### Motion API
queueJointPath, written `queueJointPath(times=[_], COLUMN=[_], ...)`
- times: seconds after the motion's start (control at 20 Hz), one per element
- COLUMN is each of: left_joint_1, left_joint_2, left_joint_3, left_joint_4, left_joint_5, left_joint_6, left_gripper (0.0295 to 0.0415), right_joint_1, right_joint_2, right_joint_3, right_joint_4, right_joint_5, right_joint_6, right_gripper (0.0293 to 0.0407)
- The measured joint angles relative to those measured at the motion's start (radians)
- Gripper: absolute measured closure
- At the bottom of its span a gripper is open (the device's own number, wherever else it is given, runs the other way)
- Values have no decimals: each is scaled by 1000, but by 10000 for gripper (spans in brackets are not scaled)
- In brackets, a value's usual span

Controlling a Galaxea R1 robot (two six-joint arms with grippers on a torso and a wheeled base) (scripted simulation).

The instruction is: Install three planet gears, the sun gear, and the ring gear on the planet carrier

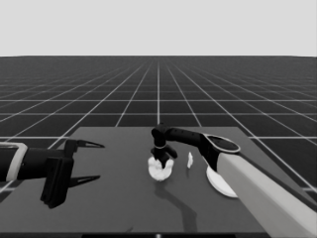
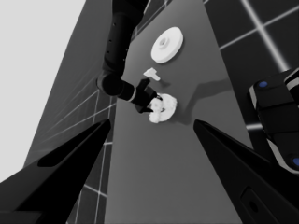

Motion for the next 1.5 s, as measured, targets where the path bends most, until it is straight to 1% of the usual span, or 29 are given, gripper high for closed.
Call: queueJointPath(times=[0.55, 0.65, 0.7, 0.75, 1.05, 1.1, 1.15, 1.2, 1.3, 1.5], left_joint_1=[0, 0, 0, 0, 0, 0, 0, 0, 0, 0], left_joint_2=[0, 0, 0, 0, 0, 0, 0, 0, 0, 0], left_joint_3=[0, 0, 0, 0, 0, 0, 0, 0, 0, 0], left_joint_4=[0, 0, 0, 0, 0, 0, 0, 0, 0, 0], left_joint_5=[0, 0, 0, 0, 0, 0, 0, 0, 0, 0], left_joint_6=[0, 0, 0, 0, 0, 0, 0, 0, 0, 0], left_gripper=[326, 326, 326, 326, 326, 326, 326, 326, 326, 326], right_joint_1=[0, 0, 0, 0, 0, 87, 184, 241, 290, 310], right_joint_2=[0, 0, 0, 0, 0, -55, -57, -49, -36, -28], right_joint_3=[0, 0, 0, 0, 0, 170, 202, 193, 164, 143], right_joint_4=[0, 0, 0, 0, 0, 78, 142, 186, 230, 251], right_joint_5=[0, 0, 0, 0, 0, -89, -123, -135, -145, -149], right_joint_6=[115, 125, 127, 128, 130, -199, -436, -592, -751, -831], right_gripper=[391, 331, 320, 317, 315, 307, 309, 312, 315, 315])
